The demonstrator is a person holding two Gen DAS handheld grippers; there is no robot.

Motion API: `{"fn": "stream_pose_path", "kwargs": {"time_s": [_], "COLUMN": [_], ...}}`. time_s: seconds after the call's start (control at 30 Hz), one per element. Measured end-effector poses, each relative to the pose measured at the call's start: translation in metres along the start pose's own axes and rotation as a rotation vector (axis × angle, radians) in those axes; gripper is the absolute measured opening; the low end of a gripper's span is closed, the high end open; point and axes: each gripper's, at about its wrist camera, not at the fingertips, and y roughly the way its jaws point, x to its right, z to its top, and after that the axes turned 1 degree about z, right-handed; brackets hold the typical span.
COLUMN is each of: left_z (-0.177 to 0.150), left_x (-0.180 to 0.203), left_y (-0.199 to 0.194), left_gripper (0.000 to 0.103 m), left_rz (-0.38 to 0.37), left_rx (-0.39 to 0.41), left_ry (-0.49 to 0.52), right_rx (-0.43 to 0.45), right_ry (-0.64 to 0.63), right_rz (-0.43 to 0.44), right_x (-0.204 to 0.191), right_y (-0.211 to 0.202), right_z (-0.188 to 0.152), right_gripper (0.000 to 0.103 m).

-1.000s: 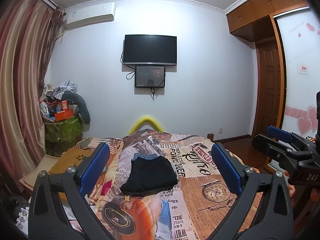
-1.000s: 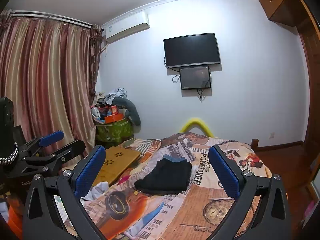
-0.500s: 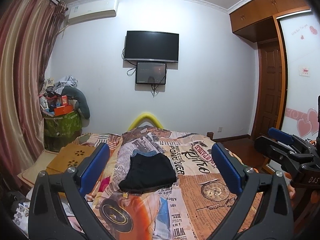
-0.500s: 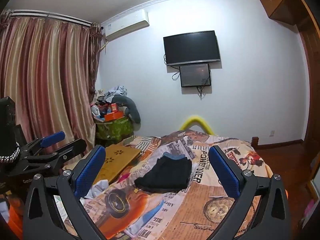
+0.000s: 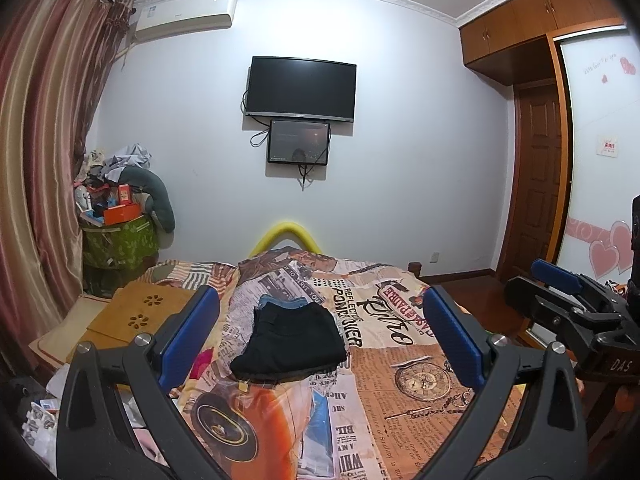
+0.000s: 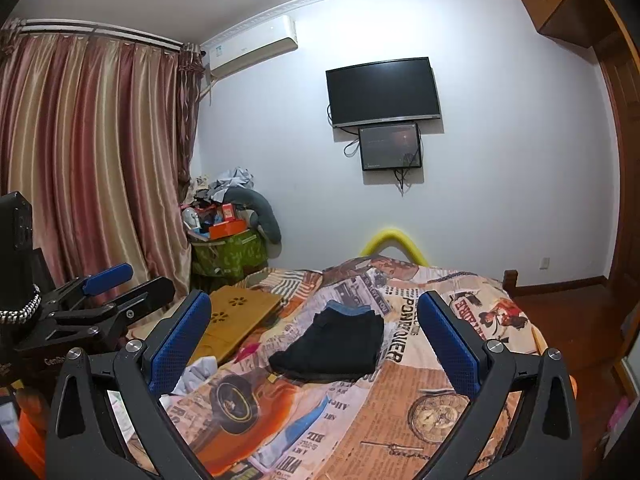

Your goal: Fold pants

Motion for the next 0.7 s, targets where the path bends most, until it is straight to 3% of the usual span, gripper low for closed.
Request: {"fn": "stream_pose_path", "kwargs": {"time_s": [0.7], "left_z": [-0.0016], "left_x": [0.0023], "left_y": [0.0024], "left_gripper": [0.103], "left_rz": [-0.025], "left_rx": [-0.015], "left_ry": [0.003], "right_rx": [-0.003], "right_ry": [0.010], "right_rz": [0.004], "right_x": [0.0015], "right_y": [0.0023], "right_z": [-0.0021], "right_gripper": [0.102]}}
